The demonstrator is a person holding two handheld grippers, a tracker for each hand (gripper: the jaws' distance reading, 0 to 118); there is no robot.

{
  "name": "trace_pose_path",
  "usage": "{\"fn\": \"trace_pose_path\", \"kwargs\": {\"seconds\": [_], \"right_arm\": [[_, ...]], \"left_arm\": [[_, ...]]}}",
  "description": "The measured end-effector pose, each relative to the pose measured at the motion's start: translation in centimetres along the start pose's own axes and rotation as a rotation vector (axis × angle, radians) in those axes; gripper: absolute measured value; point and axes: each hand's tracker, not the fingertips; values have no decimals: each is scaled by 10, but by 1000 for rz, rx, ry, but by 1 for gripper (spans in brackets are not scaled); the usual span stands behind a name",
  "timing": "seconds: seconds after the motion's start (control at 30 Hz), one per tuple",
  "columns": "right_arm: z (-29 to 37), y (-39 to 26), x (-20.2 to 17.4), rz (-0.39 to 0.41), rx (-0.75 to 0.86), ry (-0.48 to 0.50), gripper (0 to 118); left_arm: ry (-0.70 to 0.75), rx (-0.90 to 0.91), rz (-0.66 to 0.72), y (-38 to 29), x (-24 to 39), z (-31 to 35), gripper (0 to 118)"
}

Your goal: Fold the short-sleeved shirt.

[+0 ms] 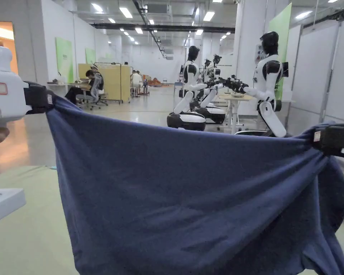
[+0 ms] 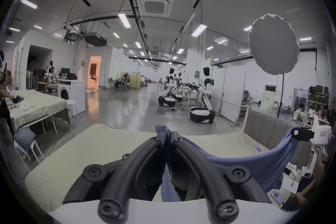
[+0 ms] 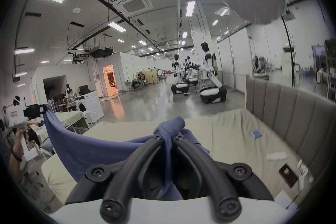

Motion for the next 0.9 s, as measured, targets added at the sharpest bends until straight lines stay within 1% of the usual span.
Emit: {"fn": "trace_pose_path", "kwargs": {"seconds": [0.07, 0.2, 0.3, 0.43, 0.47, 0.5, 0.57, 0.67, 0.77, 0.8, 0.83, 0.87, 0.9], "right_arm": [[-16, 21, -5, 13, 4, -6, 5], [-50, 51, -10, 52, 28, -50, 5], [-78, 71, -4, 54, 30, -62, 5], [-107, 86, -15, 61, 39, -88, 5], [-117, 88, -17, 76, 32, -105, 5], [-126, 88, -19, 91, 37, -122, 5], [-142, 89, -24, 159, 44, -163, 5], [-160, 90, -26, 155, 44, -162, 5], [-170, 79, -25, 174, 32, -166, 5], [-173, 72, -22, 169, 18, -162, 5], [-172, 61, -18, 142, 8, -146, 5], [-171, 52, -15, 132, -2, -136, 5], [-169, 38, -12, 132, -18, -133, 5]], "left_arm": [[18, 21, -7, 14, 3, -13, 5], [53, 26, -16, 33, 8, -42, 5], [76, 17, -42, 47, 10, -66, 5], [96, 23, -10, 52, 10, -95, 5], [100, 15, -7, 52, 10, -104, 5], [107, 15, -4, 49, 9, -111, 5], [119, 17, -1, 48, 11, -119, 5], [131, 20, 2, 44, 13, -129, 5], [128, 6, -16, 33, 15, -130, 5], [124, 0, -15, 26, 14, -129, 5], [105, -4, 4, 16, 11, -124, 5], [94, -12, 18, 8, 9, -122, 5], [75, -36, 55, -8, 6, -116, 5]]}}
